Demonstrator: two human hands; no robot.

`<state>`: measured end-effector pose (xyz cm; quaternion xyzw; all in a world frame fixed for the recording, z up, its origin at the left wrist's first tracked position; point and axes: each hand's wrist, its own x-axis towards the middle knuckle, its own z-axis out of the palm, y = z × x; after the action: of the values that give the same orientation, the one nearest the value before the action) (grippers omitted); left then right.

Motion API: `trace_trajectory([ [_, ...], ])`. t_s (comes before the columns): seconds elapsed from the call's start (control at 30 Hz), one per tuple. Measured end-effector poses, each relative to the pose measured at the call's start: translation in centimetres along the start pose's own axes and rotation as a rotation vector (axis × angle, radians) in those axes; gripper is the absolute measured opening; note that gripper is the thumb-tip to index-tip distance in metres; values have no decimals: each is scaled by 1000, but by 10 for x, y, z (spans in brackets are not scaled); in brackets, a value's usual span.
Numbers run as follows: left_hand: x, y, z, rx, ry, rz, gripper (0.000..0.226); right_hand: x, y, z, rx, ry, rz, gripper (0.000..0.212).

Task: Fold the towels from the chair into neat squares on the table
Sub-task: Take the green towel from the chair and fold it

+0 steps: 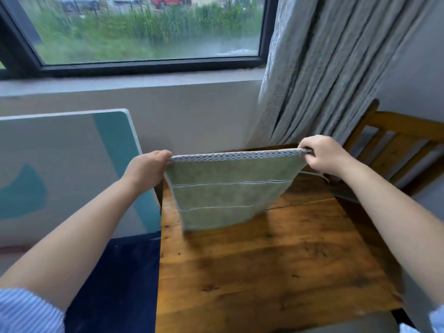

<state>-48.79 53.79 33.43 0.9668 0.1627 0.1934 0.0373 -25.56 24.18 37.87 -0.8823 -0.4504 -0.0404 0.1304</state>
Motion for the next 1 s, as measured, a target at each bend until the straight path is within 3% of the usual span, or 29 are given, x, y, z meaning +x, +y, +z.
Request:
trace_trajectory([
  [0.1, 9, 7, 0, 0, -80, -129, 28, 7, 4, -2, 11, 19, 55, 18],
  [0.3, 28, 13, 2, 22, -142, -233, 25, 35, 7, 9, -5, 11, 144, 19],
  [0.57, 38, 16, -8, -76, 108, -279, 25, 37, 8, 3, 66, 211, 84, 16],
  [0.67, 6, 10, -2, -143, 180, -147, 21, 5, 7, 14, 121, 170, 50, 11],
  [0.8, -56, 1, 24, -195, -132, 28, 11, -41, 13, 44, 176, -93, -54, 11],
  [1.0, -124, 29, 57, -241, -968, -43, 17, -105, 7, 106, -2, -996, 76, 13],
])
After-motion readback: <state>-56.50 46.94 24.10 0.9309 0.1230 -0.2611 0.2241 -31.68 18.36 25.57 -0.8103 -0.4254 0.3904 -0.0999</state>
